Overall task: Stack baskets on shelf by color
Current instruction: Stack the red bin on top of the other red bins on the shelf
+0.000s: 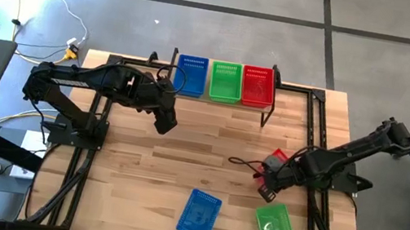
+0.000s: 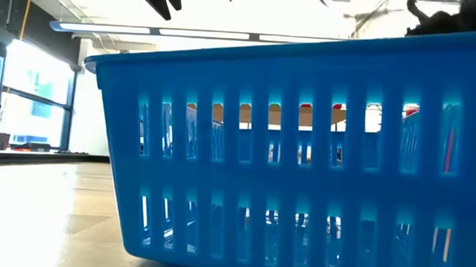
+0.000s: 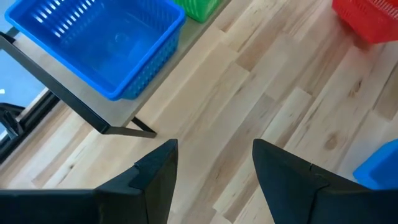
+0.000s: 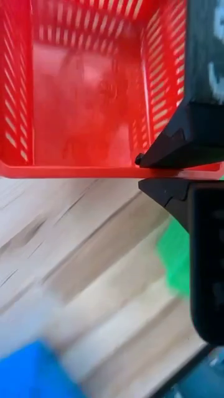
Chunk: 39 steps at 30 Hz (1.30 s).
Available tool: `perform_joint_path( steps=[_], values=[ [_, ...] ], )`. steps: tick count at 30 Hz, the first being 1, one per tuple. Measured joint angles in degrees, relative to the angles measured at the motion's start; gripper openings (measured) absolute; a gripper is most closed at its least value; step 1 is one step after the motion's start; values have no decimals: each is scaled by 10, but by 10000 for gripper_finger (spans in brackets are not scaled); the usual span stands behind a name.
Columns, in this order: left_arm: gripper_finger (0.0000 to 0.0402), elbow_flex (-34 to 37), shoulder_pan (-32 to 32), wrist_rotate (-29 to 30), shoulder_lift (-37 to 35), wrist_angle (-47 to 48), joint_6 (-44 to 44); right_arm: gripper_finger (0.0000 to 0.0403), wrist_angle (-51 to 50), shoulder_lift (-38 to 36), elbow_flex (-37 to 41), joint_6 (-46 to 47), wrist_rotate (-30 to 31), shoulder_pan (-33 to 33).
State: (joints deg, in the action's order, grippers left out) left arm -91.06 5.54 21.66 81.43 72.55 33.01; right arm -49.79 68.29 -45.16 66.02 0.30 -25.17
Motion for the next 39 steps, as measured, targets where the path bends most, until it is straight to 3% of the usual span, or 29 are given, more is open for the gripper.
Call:
perform_joint_path(
  steps=[12, 20, 29, 39],
  values=[
    [197, 0, 0, 4, 0, 0, -20, 1, -16, 0, -134, 9, 93, 0],
    [197, 0, 0, 7, 0, 0, -55, 0, -18, 0, -199, -38, 143, 0],
    [197, 0, 0, 15, 0, -4, -69, 0, -19, 0, -245, -151, 210, 2],
    [197, 0, 0, 15, 0, -30, -68, 0, -45, 0, -342, -333, 204, 48]
  ],
)
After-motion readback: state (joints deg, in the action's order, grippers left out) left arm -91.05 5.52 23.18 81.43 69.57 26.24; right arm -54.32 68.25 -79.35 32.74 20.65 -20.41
